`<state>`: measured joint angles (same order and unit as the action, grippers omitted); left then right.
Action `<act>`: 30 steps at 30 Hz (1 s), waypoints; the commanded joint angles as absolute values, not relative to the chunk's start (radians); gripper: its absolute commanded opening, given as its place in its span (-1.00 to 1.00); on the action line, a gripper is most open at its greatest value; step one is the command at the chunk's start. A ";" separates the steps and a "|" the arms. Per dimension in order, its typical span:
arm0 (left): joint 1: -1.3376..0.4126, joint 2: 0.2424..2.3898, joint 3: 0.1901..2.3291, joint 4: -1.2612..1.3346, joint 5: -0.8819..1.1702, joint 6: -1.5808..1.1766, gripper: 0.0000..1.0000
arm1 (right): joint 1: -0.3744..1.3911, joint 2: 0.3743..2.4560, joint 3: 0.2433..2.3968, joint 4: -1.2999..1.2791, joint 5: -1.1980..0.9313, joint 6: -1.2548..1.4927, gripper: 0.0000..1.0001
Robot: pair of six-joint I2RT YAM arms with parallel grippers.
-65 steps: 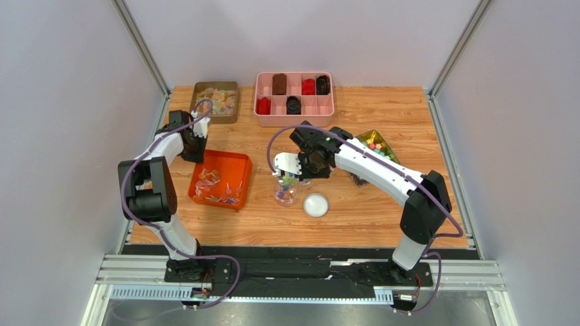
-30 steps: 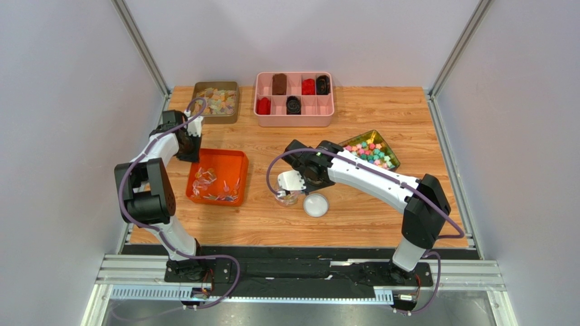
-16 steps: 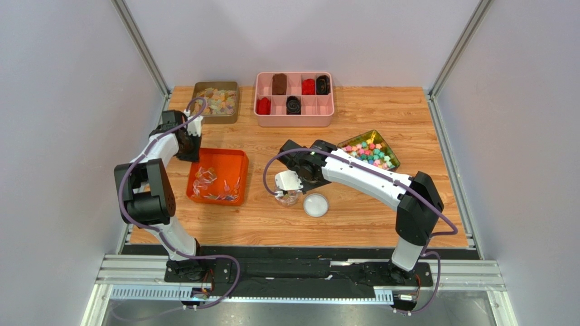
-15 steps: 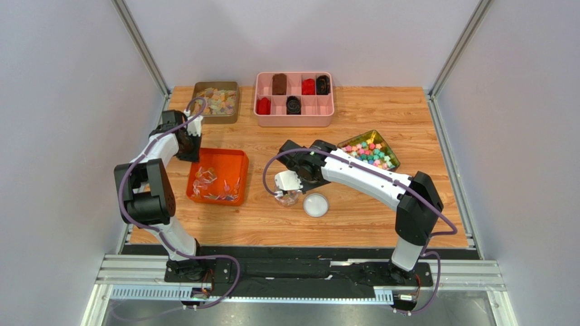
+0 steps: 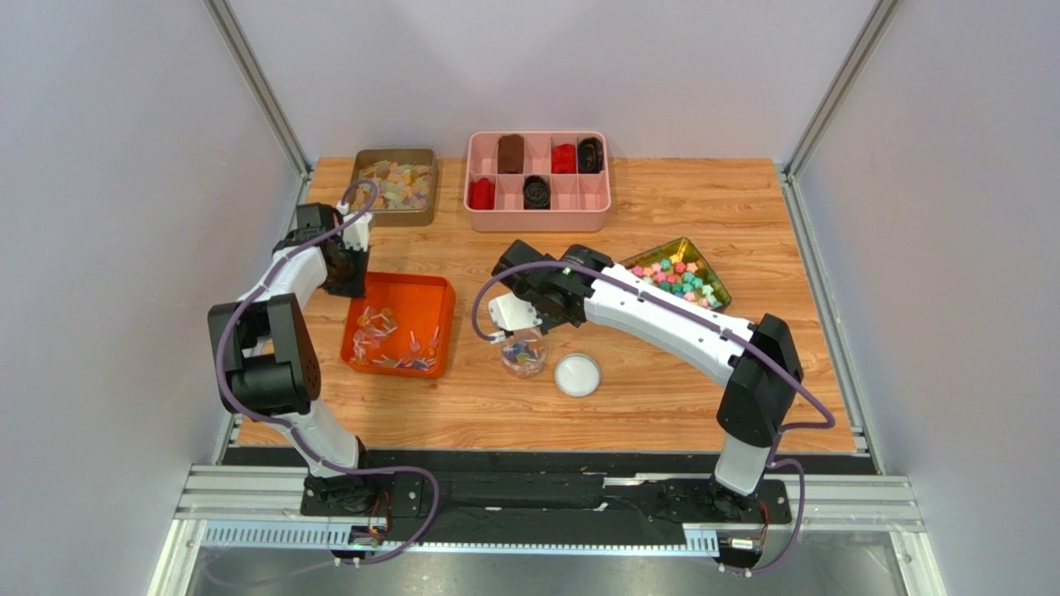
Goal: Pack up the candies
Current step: Place the fake candies in the packing bottle, then scoop the fake candies from the storage box.
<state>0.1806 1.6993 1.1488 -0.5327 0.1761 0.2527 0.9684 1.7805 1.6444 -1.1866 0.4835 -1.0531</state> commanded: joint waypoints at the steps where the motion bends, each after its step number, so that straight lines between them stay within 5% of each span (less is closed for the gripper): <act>1: 0.129 1.606 1.138 -0.523 0.181 0.270 -1.00 | 1.009 1.802 1.773 -1.094 0.583 -1.117 -1.00; 30: -0.060 1.425 0.986 -0.354 0.189 0.213 -1.00 | 1.196 2.249 1.987 -0.635 0.923 -1.442 -1.00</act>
